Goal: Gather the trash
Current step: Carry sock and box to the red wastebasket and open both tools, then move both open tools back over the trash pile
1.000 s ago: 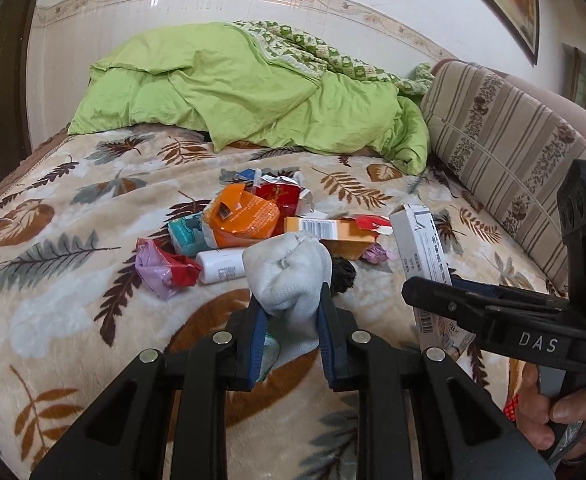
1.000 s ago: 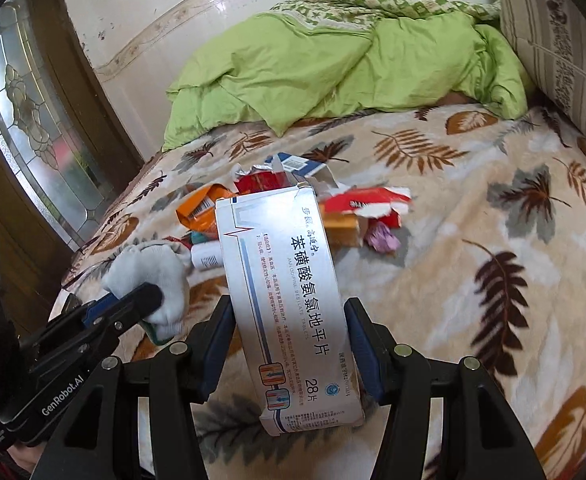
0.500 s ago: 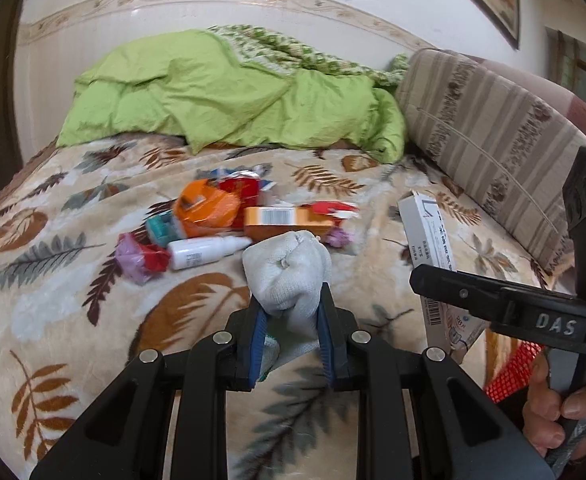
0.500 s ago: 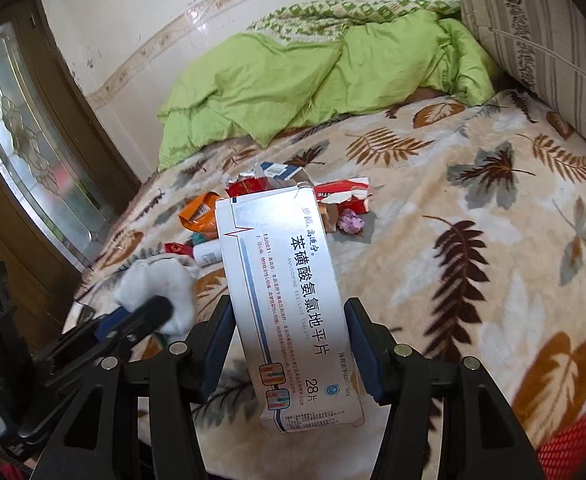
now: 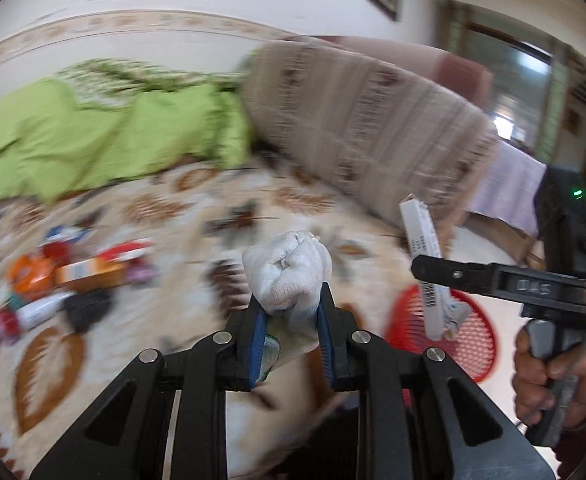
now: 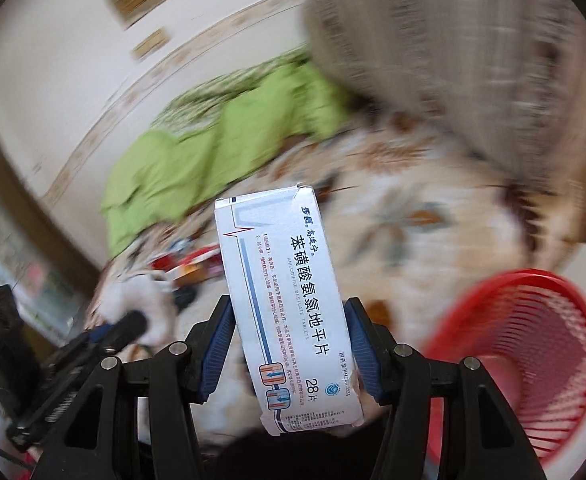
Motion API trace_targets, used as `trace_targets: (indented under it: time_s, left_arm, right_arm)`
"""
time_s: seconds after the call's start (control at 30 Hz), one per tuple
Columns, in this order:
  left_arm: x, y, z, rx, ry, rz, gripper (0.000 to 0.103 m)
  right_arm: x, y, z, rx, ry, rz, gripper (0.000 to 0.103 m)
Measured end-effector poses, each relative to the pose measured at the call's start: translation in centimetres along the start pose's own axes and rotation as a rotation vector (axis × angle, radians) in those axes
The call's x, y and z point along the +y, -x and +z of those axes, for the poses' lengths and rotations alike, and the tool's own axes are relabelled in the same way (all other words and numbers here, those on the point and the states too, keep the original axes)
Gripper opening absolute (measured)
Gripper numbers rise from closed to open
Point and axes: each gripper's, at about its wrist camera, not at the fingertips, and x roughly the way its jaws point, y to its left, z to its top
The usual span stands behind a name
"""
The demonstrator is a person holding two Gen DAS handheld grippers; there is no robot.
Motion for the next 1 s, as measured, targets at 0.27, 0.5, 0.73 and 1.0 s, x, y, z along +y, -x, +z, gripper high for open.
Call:
trace_targets:
  time_s: [0.27,0.5,0.73,1.0]
  left_arm:
    - [-9.9,-6.1,1.2,0.111,-0.077,-0.236,0.022]
    - [-14.4,-9.4,1.1,0.176,-0.093,-0.308,0.054]
    - [-12.9,-8.4,1.1,0.152,-0.07,-0.261,0.058]
    - [-4.7,-3.8,0.2,0.071,0.021,-0.027,0.059]
  right_arm:
    - [-9.6,5.0,-0.5,-0.055,-0.177,-0.183,0.06]
    - [-13.6,5.6,-0.8,-0.041,-0.282,-0.24,0.066]
    - [-13.4,5.9,-0.6,-0.064,-0.244,-0.242,0.068]
    - [-7.4,2.6,-0.2,-0.025,-0.121,-0.145,0.068]
